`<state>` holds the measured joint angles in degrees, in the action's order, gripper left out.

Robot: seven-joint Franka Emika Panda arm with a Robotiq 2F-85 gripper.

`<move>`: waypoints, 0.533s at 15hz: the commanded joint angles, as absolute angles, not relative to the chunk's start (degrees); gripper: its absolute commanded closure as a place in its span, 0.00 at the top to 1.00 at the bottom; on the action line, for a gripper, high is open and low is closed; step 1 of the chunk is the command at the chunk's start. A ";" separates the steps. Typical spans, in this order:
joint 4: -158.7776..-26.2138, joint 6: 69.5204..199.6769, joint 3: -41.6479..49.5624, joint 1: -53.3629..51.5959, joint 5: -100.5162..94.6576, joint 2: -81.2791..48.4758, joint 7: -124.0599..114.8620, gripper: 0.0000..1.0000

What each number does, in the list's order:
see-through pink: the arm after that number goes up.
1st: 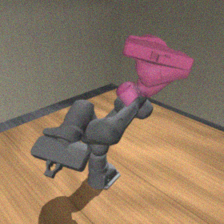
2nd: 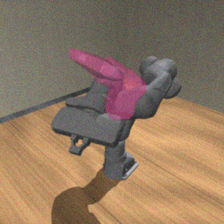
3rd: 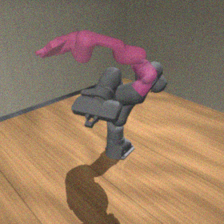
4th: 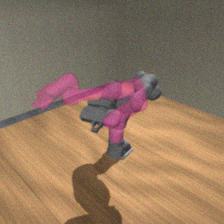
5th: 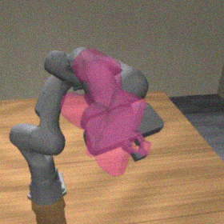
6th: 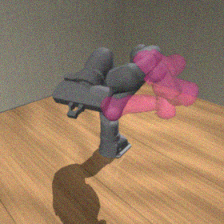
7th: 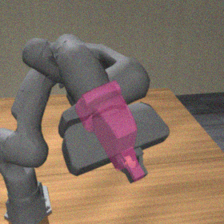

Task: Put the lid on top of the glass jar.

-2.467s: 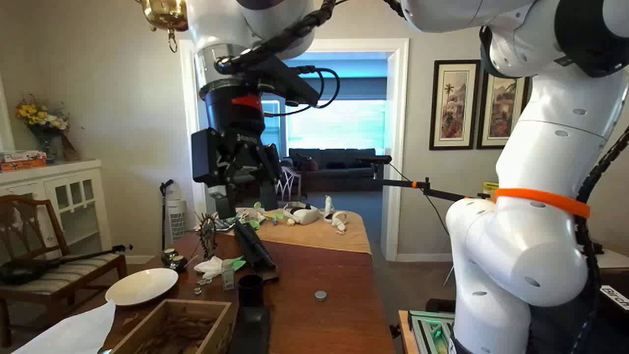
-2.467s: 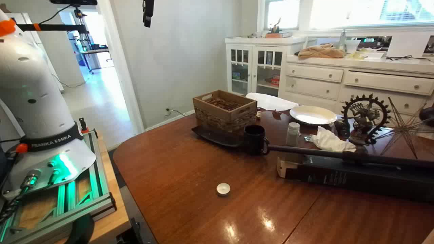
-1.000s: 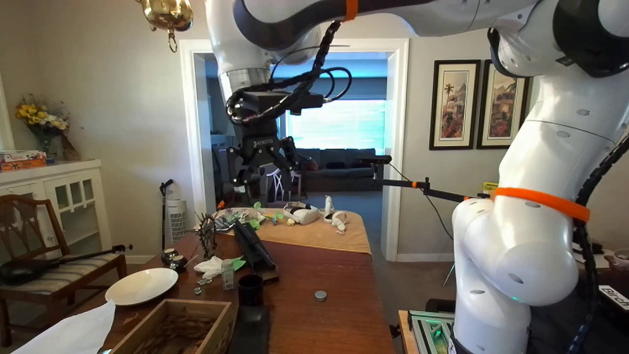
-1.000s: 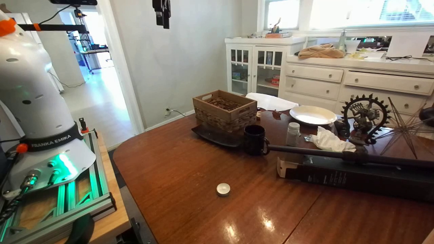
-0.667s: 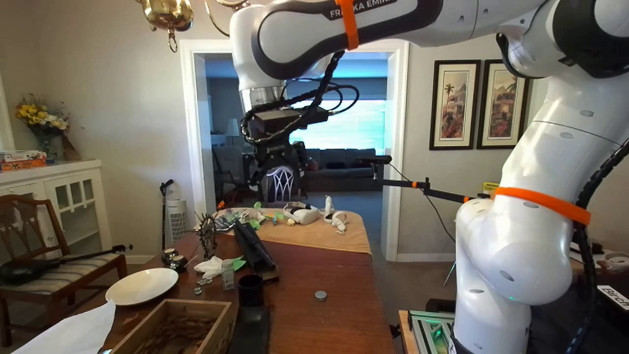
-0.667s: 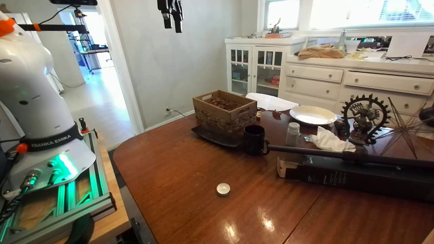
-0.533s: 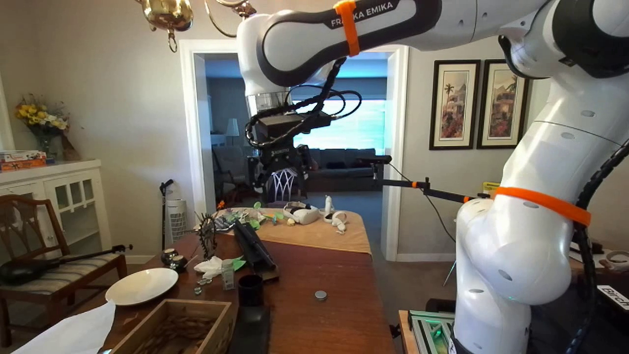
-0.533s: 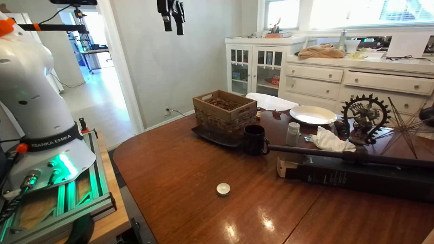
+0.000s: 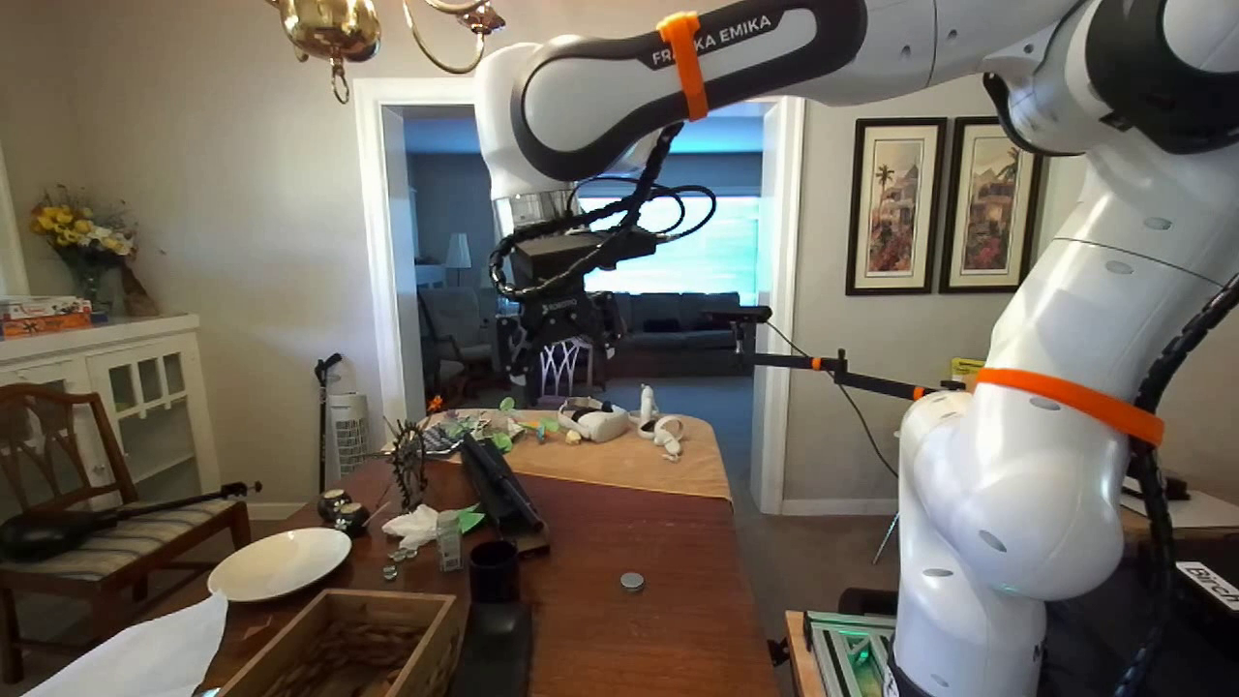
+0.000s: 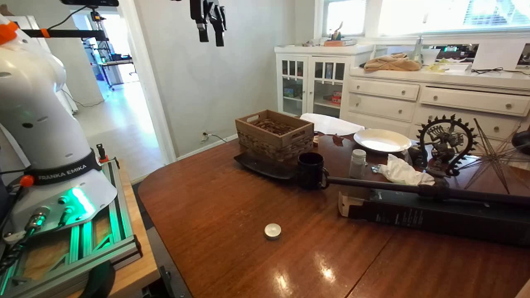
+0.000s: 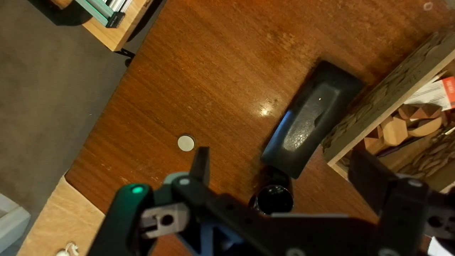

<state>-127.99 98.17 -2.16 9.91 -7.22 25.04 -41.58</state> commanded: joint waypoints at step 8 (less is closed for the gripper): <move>-127.56 93.36 -0.97 10.60 -7.20 18.20 -55.07 1.00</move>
<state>-127.93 93.31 -1.31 10.71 -6.97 19.89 -51.32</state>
